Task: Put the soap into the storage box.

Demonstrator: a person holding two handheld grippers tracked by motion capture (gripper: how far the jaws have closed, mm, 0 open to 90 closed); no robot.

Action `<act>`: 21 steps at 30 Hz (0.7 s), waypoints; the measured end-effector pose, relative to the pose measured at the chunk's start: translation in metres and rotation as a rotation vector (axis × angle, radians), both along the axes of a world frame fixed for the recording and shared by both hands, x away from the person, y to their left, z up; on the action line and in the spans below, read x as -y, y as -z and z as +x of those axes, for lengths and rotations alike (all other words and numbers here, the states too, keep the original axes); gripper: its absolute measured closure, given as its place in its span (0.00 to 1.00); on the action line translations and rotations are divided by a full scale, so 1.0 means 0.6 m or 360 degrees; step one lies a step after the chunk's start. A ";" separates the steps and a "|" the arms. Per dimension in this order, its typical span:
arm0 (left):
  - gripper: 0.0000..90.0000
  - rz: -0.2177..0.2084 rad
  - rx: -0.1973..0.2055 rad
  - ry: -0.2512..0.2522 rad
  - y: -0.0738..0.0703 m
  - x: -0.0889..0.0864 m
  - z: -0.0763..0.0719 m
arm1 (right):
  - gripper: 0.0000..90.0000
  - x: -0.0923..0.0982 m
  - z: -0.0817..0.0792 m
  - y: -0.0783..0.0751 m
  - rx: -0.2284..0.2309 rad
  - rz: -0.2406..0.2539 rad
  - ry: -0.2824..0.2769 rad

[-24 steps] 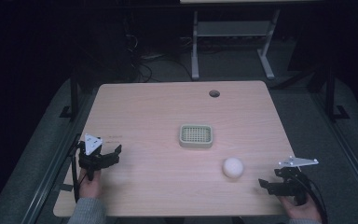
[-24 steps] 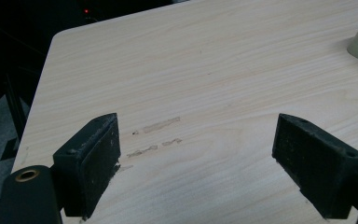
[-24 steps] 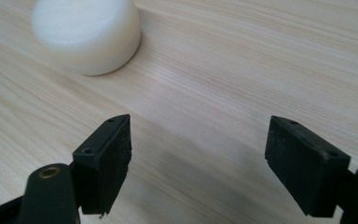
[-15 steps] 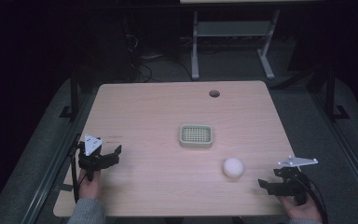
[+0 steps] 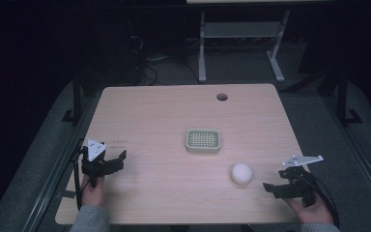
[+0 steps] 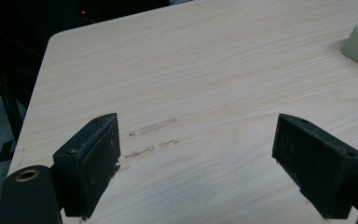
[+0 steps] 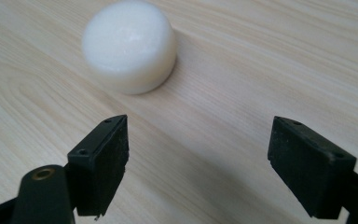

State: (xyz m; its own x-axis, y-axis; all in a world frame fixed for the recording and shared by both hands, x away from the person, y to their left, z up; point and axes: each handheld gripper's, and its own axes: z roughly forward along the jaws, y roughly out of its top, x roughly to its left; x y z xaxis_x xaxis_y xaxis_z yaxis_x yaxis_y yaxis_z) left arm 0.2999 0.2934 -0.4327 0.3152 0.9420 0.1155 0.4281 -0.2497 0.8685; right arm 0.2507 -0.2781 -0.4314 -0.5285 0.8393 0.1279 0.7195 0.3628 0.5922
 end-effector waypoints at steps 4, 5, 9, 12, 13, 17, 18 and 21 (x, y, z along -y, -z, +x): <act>0.16 -0.0004 0.0002 0.0002 0.000 0.000 0.000 | 0.21 -0.010 0.008 -0.010 -0.0006 -0.0029 -0.0041; 0.16 -0.0004 0.0002 0.0002 0.000 0.000 0.000 | 0.21 -0.010 0.008 -0.010 -0.0006 -0.0029 -0.0041; 0.16 -0.0009 0.0006 0.0001 0.000 0.000 0.000 | 0.21 -0.019 0.017 -0.022 -0.0013 -0.0056 -0.0088; 0.16 -0.0006 0.0005 0.0000 0.000 0.000 0.000 | 0.21 -0.026 0.021 -0.027 -0.0027 -0.0065 -0.0110; 0.16 -0.0011 0.0005 0.0004 0.000 -0.001 0.000 | 0.21 -0.028 0.023 -0.028 -0.0027 -0.0065 -0.0121; 0.16 0.0000 0.0001 0.0008 0.000 0.000 0.000 | 0.21 -0.034 0.029 -0.034 -0.0030 -0.0071 -0.0150; 0.17 0.0002 0.0002 0.0010 0.000 0.000 0.000 | 0.21 -0.036 0.031 -0.034 -0.0039 -0.0069 -0.0162; 0.16 0.0004 0.0000 0.0011 0.000 0.000 0.000 | 0.20 -0.041 0.036 -0.037 -0.0050 -0.0086 -0.0182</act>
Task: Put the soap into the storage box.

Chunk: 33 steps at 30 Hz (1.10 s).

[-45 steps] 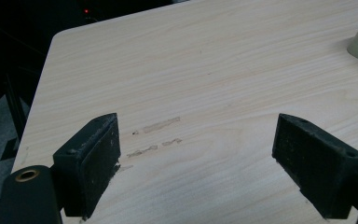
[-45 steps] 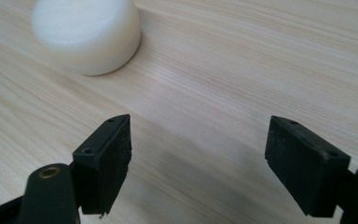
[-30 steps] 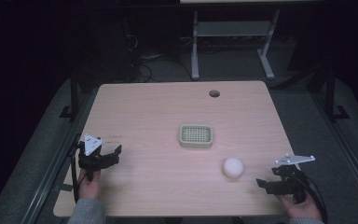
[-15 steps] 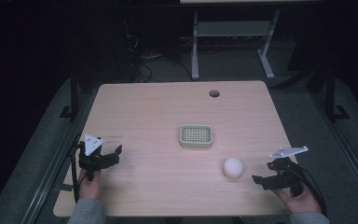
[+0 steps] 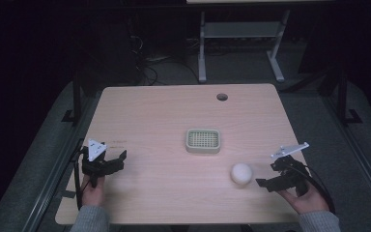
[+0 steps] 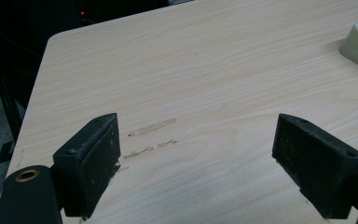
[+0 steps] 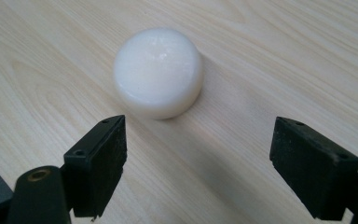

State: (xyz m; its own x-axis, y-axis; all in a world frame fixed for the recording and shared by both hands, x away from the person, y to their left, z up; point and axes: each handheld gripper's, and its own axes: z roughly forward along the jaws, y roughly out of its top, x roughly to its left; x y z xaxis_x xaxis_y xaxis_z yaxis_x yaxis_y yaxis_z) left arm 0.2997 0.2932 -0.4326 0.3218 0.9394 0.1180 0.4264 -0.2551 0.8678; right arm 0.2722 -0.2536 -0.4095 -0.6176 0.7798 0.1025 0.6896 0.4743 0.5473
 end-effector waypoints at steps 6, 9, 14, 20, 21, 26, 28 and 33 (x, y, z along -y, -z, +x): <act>0.16 -0.0003 0.0004 -0.0001 0.000 0.000 0.000 | 0.20 -0.014 0.009 -0.005 -0.0008 -0.0021 -0.0039; 0.16 -0.0008 0.0004 -0.0003 0.000 0.000 0.000 | 0.20 -0.022 0.014 -0.008 -0.0024 -0.0042 -0.0064; 0.16 -0.0012 0.0005 -0.0004 0.000 0.000 0.000 | 0.19 -0.035 0.020 -0.011 -0.0031 -0.0056 -0.0101; 0.16 -0.0016 0.0013 -0.0009 0.000 -0.001 0.000 | 0.19 -0.045 0.028 -0.013 -0.0047 -0.0078 -0.0137; 0.16 -0.0016 0.0013 -0.0009 0.000 -0.001 0.000 | 0.19 -0.045 0.028 -0.013 -0.0047 -0.0078 -0.0137; 0.16 -0.0014 0.0016 -0.0006 -0.001 -0.002 0.000 | 0.19 -0.052 0.032 -0.018 -0.0054 -0.0098 -0.0161; 0.16 -0.0018 0.0015 -0.0009 -0.001 -0.002 -0.001 | 0.19 -0.056 0.035 -0.021 -0.0063 -0.0118 -0.0181; 0.16 -0.0019 0.0016 -0.0011 -0.002 -0.002 -0.001 | 0.19 -0.061 0.040 -0.026 -0.0065 -0.0136 -0.0200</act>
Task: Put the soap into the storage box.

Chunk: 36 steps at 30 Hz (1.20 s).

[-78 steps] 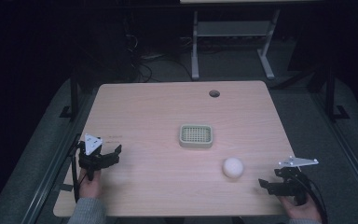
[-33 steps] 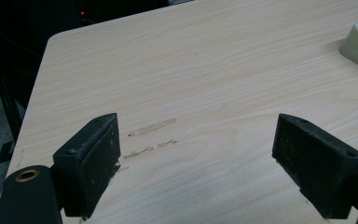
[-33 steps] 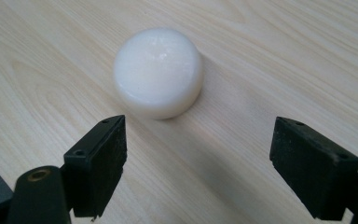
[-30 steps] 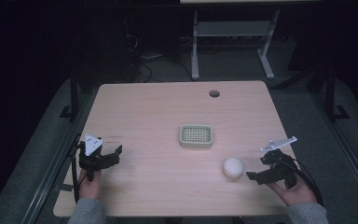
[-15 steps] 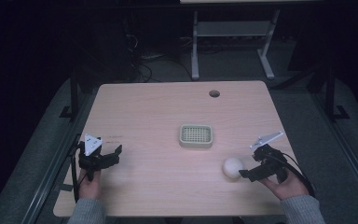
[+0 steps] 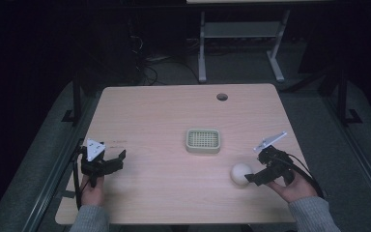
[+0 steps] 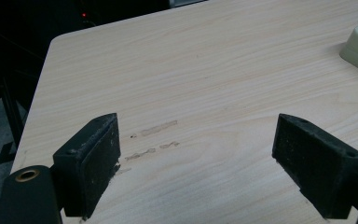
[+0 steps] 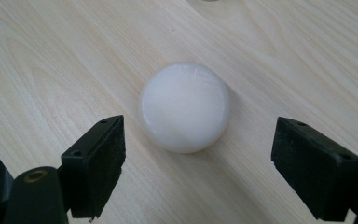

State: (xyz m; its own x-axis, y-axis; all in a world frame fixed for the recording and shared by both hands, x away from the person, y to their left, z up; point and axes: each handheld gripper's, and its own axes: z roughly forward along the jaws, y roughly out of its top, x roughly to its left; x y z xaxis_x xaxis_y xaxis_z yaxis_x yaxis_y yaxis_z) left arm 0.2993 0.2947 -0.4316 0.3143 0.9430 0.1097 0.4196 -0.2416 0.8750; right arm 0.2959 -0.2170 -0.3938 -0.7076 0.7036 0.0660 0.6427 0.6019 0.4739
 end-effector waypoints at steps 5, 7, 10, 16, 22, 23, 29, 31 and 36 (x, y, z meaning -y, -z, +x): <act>0.16 -0.0003 0.0002 -0.0001 0.000 0.000 0.000 | 0.19 -0.010 0.008 -0.004 -0.0017 -0.0022 -0.0030; 0.16 -0.0003 -0.0001 -0.0001 0.000 -0.001 0.000 | 0.19 -0.012 0.009 -0.004 -0.0019 -0.0028 -0.0036; 0.16 -0.0005 -0.0009 -0.0007 -0.001 -0.001 0.000 | 0.19 -0.019 0.015 -0.004 -0.0033 -0.0045 -0.0052; 0.16 -0.0009 0.0001 -0.0008 -0.001 -0.002 0.000 | 0.19 -0.027 0.022 -0.007 -0.0042 -0.0063 -0.0071; 0.16 -0.0011 0.0002 -0.0008 -0.001 -0.002 0.000 | 0.19 -0.032 0.027 -0.008 -0.0052 -0.0086 -0.0094; 0.16 -0.0013 0.0002 -0.0007 -0.001 -0.002 0.000 | 0.18 -0.034 0.028 -0.007 -0.0058 -0.0091 -0.0099; 0.16 -0.0014 0.0003 -0.0008 -0.002 -0.002 0.000 | 0.18 -0.039 0.032 -0.003 -0.0074 -0.0101 -0.0107; 0.16 -0.0015 0.0006 -0.0008 -0.002 -0.002 0.000 | 0.18 -0.041 0.034 -0.002 -0.0087 -0.0105 -0.0107; 0.17 -0.0016 0.0008 -0.0011 -0.002 -0.004 0.000 | 0.18 -0.050 0.039 0.003 -0.0105 -0.0140 -0.0121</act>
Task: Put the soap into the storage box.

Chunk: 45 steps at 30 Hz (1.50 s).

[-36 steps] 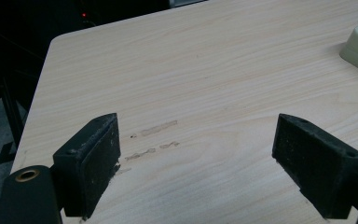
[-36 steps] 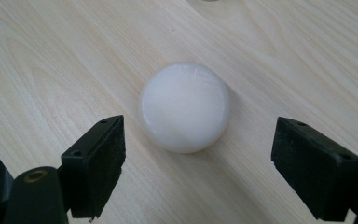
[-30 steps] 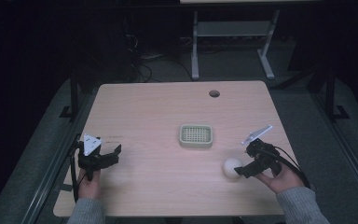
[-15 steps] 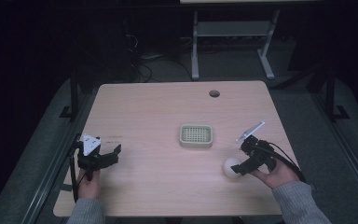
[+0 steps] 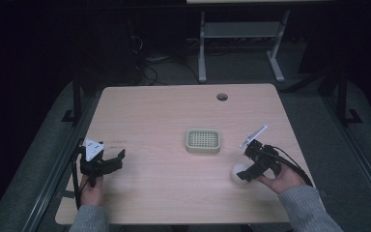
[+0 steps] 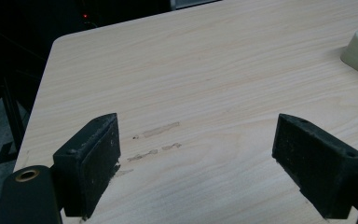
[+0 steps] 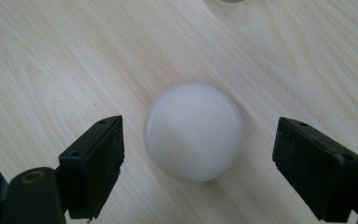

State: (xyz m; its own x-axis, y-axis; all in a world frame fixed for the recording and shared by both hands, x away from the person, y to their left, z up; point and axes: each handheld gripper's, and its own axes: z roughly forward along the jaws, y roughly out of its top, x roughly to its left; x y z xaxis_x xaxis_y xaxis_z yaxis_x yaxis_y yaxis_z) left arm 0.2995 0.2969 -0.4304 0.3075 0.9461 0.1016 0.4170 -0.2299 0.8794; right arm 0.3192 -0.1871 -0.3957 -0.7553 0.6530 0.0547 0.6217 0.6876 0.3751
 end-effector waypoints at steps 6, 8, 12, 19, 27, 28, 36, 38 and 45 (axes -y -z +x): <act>0.16 -0.0002 -0.0002 -0.0001 -0.001 -0.001 0.000 | 0.18 -0.013 0.009 0.012 -0.0050 -0.0044 -0.0016; 0.16 -0.0001 0.0000 0.0000 0.000 0.000 0.000 | 0.18 -0.017 0.012 0.017 -0.0067 -0.0067 -0.0017; 0.16 -0.0001 0.0001 0.0002 0.000 0.000 -0.001 | 0.18 -0.020 0.016 0.023 -0.0092 -0.0095 -0.0017; 0.16 -0.0002 -0.0002 0.0000 -0.001 -0.001 0.000 | 0.18 -0.024 0.021 0.035 -0.0124 -0.0131 -0.0020; 0.16 -0.0003 -0.0002 0.0003 -0.001 -0.001 0.000 | 0.18 -0.031 0.023 0.051 -0.0167 -0.0170 -0.0037; 0.16 -0.0005 0.0000 0.0002 -0.001 -0.001 0.000 | 0.18 -0.032 0.023 0.053 -0.0172 -0.0182 -0.0037; 0.16 -0.0003 -0.0001 0.0003 0.000 0.000 0.000 | 0.18 -0.036 0.026 0.063 -0.0185 -0.0231 -0.0043; 0.16 -0.0004 -0.0002 0.0002 0.000 0.000 0.000 | 0.18 -0.036 0.026 0.064 -0.0187 -0.0236 -0.0044; 0.16 -0.0004 0.0000 0.0005 0.000 0.001 0.000 | 0.18 -0.039 0.029 0.070 -0.0204 -0.0266 -0.0046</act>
